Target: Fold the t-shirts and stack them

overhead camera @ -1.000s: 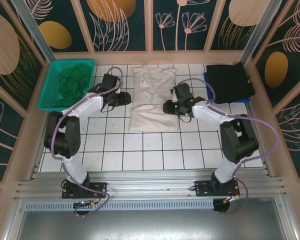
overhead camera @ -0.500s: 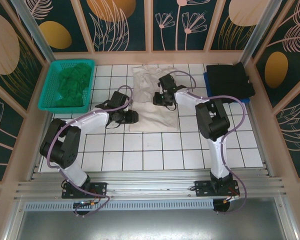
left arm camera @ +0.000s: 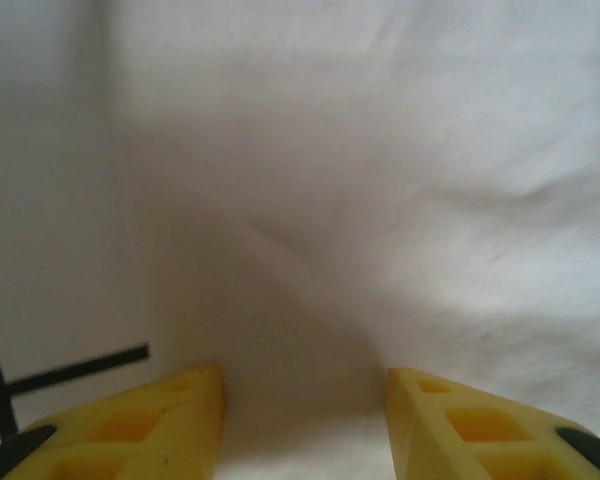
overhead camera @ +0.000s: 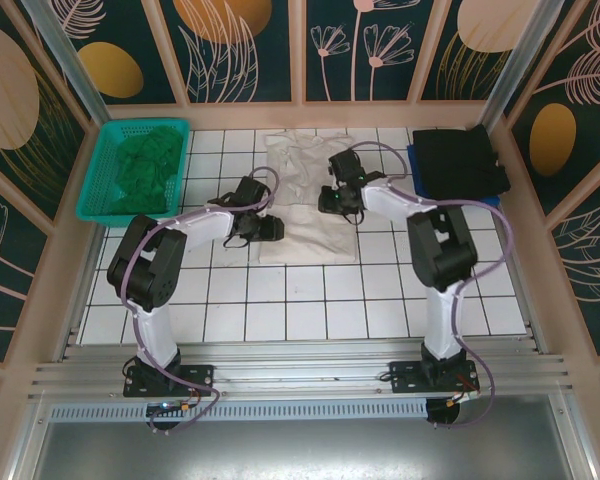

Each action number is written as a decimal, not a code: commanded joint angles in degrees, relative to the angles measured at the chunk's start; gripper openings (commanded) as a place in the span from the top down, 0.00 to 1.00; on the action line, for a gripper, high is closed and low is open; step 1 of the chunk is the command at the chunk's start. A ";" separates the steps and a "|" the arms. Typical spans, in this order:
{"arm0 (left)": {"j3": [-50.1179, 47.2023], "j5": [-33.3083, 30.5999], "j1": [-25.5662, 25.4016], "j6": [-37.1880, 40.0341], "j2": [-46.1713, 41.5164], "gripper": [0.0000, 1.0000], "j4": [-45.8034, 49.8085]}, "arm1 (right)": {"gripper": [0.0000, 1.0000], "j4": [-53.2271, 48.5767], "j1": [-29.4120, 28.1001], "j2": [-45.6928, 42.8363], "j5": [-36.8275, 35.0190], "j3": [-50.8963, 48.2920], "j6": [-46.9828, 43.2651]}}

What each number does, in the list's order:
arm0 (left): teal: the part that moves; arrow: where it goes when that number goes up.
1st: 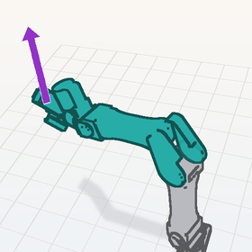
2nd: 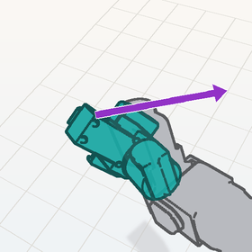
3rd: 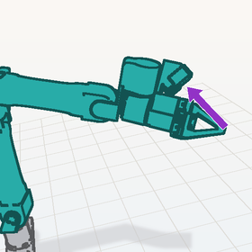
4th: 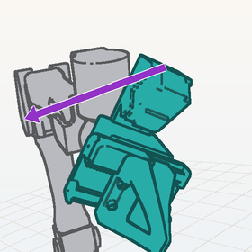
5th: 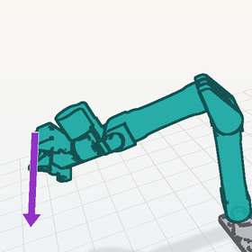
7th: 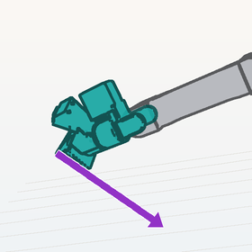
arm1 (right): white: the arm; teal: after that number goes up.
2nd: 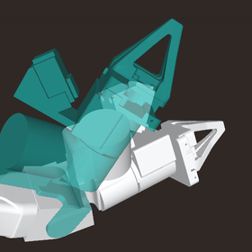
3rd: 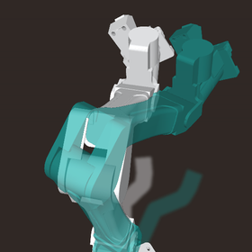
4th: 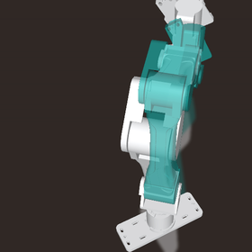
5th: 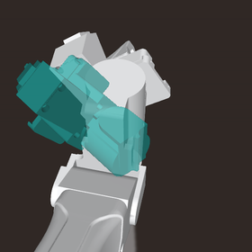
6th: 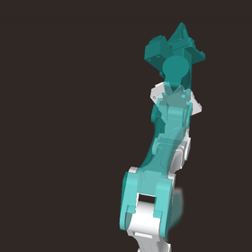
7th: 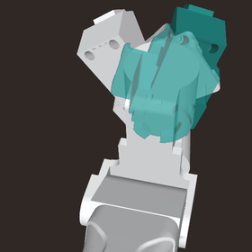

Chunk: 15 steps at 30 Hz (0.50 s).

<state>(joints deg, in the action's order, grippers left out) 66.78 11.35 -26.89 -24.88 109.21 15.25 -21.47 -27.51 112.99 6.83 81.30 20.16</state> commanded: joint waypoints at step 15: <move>-14.22 1.63 -0.70 -6.49 -10.45 0.46 -3.00 | 0.54 13.20 -2.90 -26.08 2.45 -37.95 11.57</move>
<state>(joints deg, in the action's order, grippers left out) 54.96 10.48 -27.14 -28.99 99.39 14.04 -13.80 -30.44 86.89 6.92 44.64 29.65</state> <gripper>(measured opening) 0.541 0.461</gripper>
